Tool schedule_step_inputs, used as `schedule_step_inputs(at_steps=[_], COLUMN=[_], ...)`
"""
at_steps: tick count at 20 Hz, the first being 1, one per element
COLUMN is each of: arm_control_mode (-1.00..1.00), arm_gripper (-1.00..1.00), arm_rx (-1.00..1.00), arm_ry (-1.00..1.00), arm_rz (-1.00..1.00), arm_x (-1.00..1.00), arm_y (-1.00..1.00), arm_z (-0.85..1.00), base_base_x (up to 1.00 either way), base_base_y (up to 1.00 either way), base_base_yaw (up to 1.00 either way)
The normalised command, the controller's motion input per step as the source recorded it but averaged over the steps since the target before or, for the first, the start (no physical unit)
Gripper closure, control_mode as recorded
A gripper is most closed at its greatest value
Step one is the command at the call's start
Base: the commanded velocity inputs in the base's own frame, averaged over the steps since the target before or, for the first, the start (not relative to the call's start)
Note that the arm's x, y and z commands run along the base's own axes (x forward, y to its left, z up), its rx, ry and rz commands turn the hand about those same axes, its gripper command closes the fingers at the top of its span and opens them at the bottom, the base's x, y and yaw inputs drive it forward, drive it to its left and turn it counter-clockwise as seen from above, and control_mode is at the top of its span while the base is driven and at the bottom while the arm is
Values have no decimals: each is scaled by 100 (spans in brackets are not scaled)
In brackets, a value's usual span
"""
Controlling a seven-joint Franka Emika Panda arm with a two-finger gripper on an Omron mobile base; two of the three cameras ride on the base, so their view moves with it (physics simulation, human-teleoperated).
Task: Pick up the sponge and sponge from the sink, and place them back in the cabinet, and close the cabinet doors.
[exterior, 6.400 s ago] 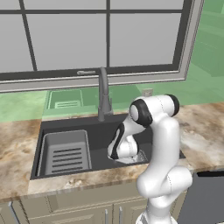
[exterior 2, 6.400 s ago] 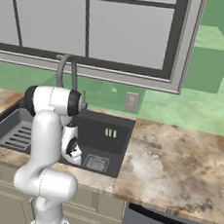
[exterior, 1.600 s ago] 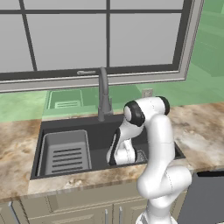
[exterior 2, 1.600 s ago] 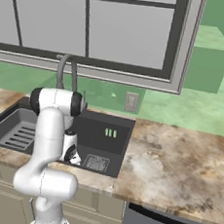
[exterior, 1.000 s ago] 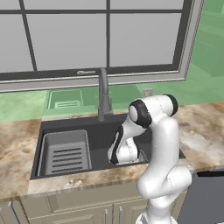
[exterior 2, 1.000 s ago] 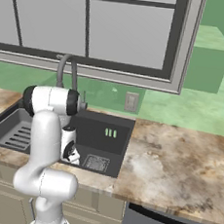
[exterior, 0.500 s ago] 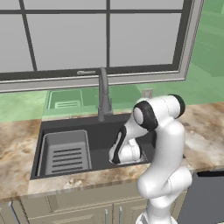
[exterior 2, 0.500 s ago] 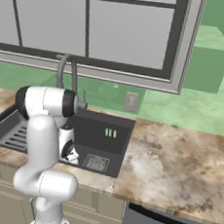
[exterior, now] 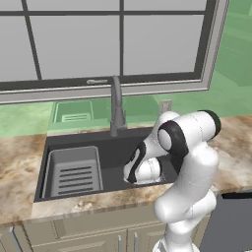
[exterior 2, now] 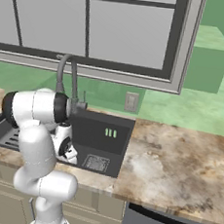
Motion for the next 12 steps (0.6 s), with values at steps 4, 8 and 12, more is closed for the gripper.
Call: schedule_step_inputs(at_steps=[4,8,12], arm_control_mode=[-100,-100,-100], arm_gripper=[100,100,100], arm_rx=[0,0,0], arm_ry=[0,0,0], arm_rz=[1,0,1], arm_x=[0,-1,-5], arm_y=[0,-1,-5], arm_z=[41,42,41], base_base_x=[0,0,0], base_base_y=[0,0,0], base_base_yaw=[0,0,0])
